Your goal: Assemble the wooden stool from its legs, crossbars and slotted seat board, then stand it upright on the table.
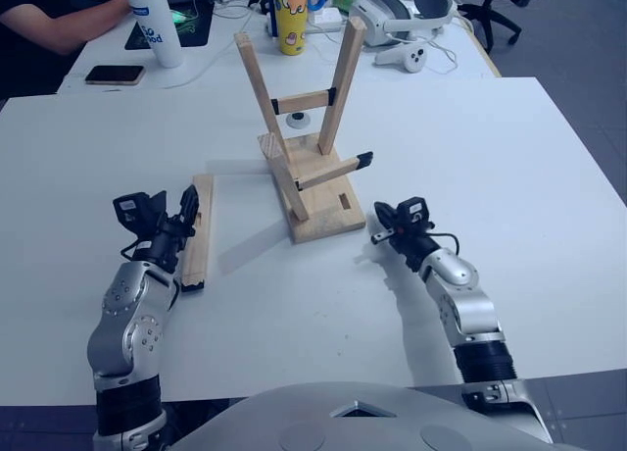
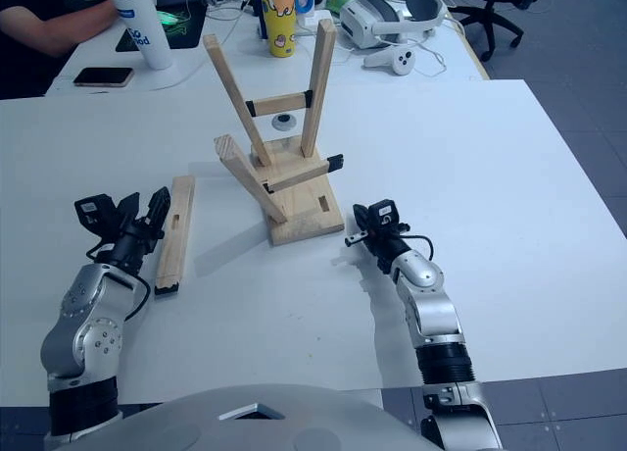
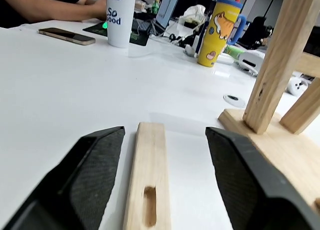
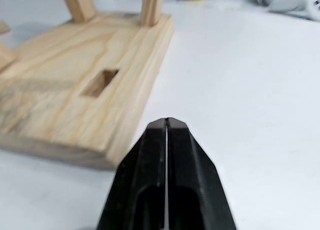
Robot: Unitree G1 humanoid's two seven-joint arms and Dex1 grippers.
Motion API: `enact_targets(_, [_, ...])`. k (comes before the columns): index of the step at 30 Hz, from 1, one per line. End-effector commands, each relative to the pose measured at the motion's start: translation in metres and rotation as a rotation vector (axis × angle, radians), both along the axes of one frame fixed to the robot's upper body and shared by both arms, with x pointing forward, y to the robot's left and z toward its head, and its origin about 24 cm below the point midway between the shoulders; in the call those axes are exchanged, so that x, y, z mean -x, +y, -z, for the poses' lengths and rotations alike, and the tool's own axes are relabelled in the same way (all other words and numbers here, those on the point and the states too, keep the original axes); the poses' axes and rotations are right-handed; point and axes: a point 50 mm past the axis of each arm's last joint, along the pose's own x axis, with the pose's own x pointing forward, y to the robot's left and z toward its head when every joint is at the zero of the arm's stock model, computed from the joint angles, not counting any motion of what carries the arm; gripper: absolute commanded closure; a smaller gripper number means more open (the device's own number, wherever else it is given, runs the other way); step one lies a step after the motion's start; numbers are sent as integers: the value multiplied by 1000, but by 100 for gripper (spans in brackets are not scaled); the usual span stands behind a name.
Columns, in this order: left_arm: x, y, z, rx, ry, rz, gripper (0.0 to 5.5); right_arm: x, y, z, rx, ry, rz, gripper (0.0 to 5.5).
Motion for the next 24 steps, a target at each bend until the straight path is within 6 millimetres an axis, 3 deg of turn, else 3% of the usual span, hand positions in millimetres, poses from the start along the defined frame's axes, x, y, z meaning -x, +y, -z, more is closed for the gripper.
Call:
enact_targets(1, [4,-3,3,-21,80,13,252,17,9,9,16,82,-79,550])
enact_targets(4, [7,-5,5,-25,137,10,252,24,20,7,2,96,-126,550])
enact_targets(10, [9,0,16,-88,277,1,249,27,37,5,-41,107,-144,462])
enact_targets(16, [12,-1,26,-87,355,25,249,25,32,3,-46,105,-117,380])
enact_targets(24, [7,-5,22,-65,366,68,249,24,27,8,-50,116,-87,268])
